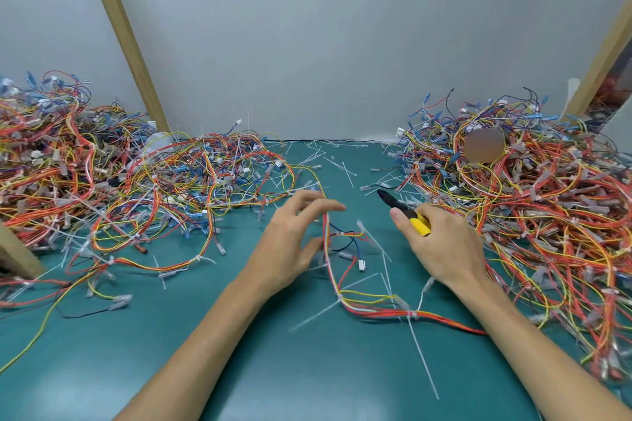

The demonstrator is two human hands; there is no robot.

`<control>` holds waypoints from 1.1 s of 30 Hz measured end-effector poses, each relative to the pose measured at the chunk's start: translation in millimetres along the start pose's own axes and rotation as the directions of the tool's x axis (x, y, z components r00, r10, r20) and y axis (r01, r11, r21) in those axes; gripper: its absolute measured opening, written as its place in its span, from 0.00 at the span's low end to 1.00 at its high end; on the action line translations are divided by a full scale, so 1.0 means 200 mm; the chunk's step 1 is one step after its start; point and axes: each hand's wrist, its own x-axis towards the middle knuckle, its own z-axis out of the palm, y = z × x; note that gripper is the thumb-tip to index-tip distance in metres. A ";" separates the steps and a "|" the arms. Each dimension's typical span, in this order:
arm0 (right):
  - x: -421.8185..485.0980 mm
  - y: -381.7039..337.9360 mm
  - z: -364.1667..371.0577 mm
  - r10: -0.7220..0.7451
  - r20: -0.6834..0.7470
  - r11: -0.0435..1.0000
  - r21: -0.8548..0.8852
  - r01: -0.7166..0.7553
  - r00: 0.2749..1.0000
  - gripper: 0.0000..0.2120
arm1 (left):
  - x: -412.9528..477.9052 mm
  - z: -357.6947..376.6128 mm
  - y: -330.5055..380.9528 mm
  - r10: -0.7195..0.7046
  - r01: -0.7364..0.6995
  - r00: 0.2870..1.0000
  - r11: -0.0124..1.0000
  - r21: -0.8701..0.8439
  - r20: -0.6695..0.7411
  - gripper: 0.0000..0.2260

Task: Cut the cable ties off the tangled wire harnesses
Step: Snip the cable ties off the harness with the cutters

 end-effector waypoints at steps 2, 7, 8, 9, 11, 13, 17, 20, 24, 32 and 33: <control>0.00 0.01 0.01 0.010 -0.006 1.000 0.022 -0.010 1.000 0.28 | 0.01 0.00 0.00 0.065 -0.066 0.998 0.991 0.118 0.017 0.19; 0.01 0.03 0.02 0.044 -0.033 0.998 0.055 -0.043 0.998 0.27 | 0.03 -0.04 -0.02 0.138 -0.154 0.977 0.984 0.085 0.165 0.08; 0.01 0.03 0.03 0.046 -0.032 0.998 0.043 -0.045 0.998 0.27 | 0.03 -0.05 -0.01 0.128 -0.143 0.970 0.988 0.060 0.207 0.08; 0.02 0.04 0.03 0.047 -0.029 0.999 0.022 -0.046 0.998 0.27 | 0.03 -0.05 0.00 0.117 -0.130 0.965 0.991 0.039 0.234 0.08; 0.02 0.05 0.04 0.042 -0.024 0.999 -0.023 -0.042 0.999 0.28 | 0.04 -0.07 0.01 0.110 -0.111 0.964 0.994 -0.010 0.242 0.07; 0.02 0.06 0.05 0.035 -0.020 0.998 -0.043 -0.036 0.999 0.29 | 0.04 -0.08 0.02 0.112 -0.107 0.972 0.994 -0.038 0.205 0.05; 0.01 0.05 0.06 0.021 0.025 0.996 -0.082 -0.019 0.999 0.29 | 0.01 -0.06 0.09 -0.071 0.104 0.991 0.947 -0.304 0.116 0.07; 0.01 0.03 0.06 -0.017 0.079 0.986 -0.162 0.029 0.997 0.28 | 0.01 -0.02 0.14 -0.117 0.183 0.974 0.910 -0.372 0.192 0.14; 0.00 0.03 0.04 -0.038 0.157 0.972 -0.222 0.073 0.987 0.26 | 0.01 0.00 0.13 -0.222 0.270 0.959 0.902 -0.336 0.176 0.23; 0.01 0.00 0.05 0.033 0.168 0.986 -0.166 -0.005 0.985 0.29 | 0.00 0.01 0.00 -0.321 0.309 0.943 0.942 -0.134 -0.082 0.24; 0.02 0.01 0.05 0.061 0.157 0.993 -0.107 -0.045 0.986 0.29 | 0.00 0.02 0.00 -0.297 0.285 0.951 0.951 -0.121 -0.090 0.24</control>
